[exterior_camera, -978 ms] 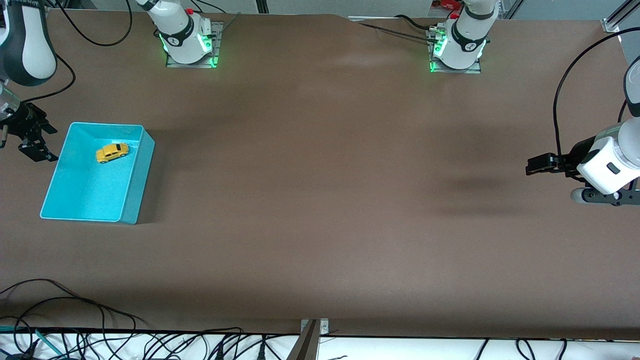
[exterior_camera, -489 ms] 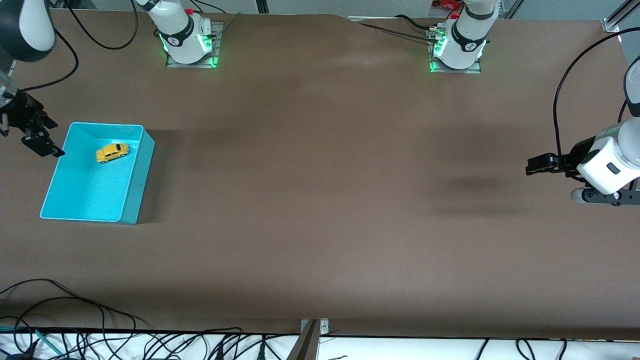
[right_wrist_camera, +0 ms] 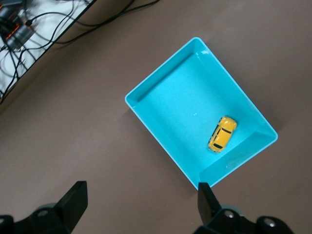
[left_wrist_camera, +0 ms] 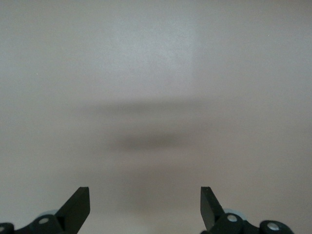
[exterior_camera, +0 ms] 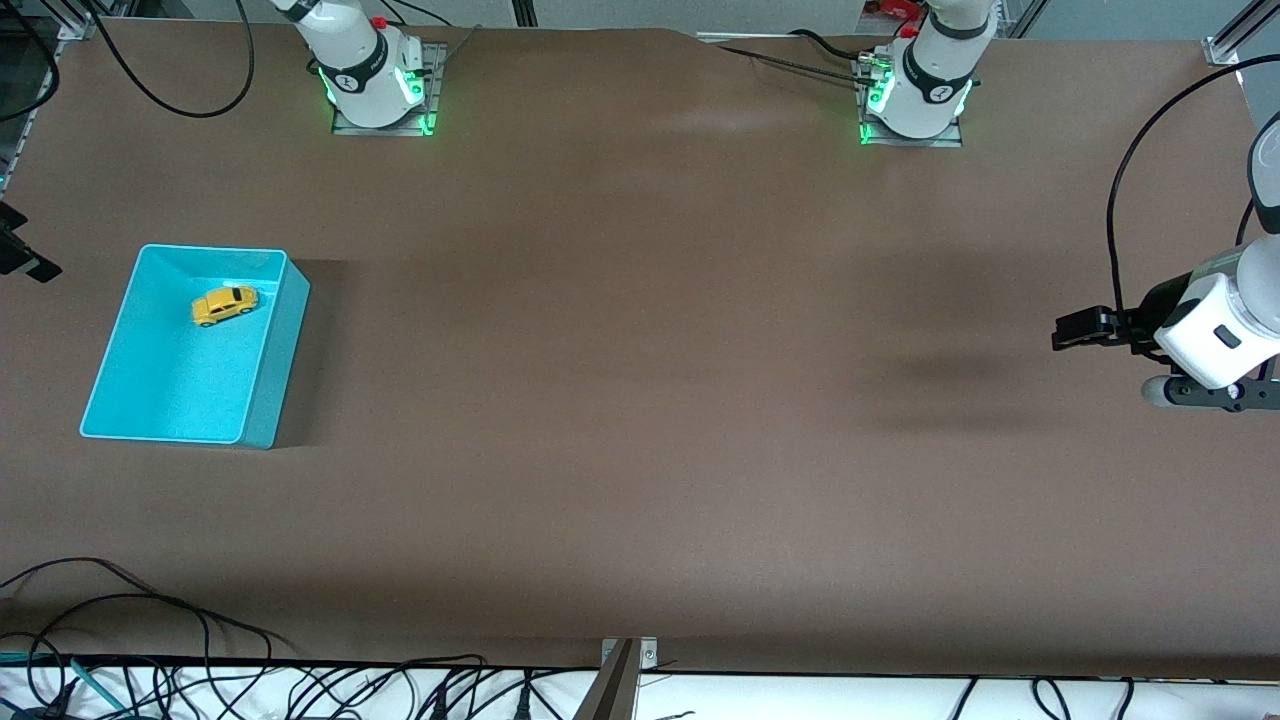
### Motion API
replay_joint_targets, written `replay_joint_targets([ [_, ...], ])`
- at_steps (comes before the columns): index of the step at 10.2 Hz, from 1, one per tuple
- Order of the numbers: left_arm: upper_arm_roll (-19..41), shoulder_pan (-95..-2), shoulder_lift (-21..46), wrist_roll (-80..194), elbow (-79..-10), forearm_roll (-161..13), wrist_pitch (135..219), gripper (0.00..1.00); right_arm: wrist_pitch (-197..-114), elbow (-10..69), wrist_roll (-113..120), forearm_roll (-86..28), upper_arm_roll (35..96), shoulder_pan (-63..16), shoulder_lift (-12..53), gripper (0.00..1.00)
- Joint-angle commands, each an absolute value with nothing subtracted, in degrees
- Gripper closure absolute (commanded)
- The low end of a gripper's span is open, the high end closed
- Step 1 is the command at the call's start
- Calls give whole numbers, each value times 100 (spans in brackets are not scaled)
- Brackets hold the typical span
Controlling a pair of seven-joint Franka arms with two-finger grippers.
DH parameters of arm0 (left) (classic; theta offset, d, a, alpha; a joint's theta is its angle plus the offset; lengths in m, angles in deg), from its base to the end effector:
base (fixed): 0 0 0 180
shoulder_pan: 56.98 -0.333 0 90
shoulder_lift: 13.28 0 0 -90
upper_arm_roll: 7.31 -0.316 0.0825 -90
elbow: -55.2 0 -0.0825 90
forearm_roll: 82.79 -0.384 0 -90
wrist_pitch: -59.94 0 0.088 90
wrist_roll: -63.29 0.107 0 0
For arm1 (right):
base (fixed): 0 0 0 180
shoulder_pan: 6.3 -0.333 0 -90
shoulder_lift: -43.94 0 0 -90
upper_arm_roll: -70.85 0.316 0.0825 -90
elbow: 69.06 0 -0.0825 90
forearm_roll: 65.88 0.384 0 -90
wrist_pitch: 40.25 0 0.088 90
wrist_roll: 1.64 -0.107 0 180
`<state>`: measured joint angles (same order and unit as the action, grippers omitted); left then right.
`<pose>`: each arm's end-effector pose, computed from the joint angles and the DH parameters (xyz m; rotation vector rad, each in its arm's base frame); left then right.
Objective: Wind up and store yellow beetle car
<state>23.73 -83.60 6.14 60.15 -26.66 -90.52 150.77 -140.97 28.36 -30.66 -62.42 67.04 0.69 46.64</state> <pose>0.6366 0.0129 0.5131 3.1040 -0.0306 -0.2127 0.5468 -0.0997 0.6061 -2.8723 1.0537 -0.1429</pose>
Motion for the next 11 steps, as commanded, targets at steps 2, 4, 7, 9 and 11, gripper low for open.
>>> replay_joint_targets([
  [2, 2372, -8361, 632, 6118, -2575, -9008, 15003, 0, -13510, 2244, -2041, -6192, 7137, 196, 4429, 0],
  [4, 2372, -8370, 632, 6118, -2575, -9008, 15003, 0, -13307, 2050, -611, -6201, 7146, 214, 4385, 0],
  [7, 2372, -8370, 632, 6127, -2575, -9008, 15003, 0, -13306, 2041, 457, -6333, 7155, 196, 4359, 0],
  [9, 2372, -8370, 632, 6135, -2575, -9017, 15003, 0, -13306, 2041, 583, -6333, 7155, 187, 4332, 0],
  [11, 2372, -8379, 632, 6135, -2575, -9017, 15003, 0, -13298, 1884, 583, -6333, 7164, 170, 4184, 0],
])
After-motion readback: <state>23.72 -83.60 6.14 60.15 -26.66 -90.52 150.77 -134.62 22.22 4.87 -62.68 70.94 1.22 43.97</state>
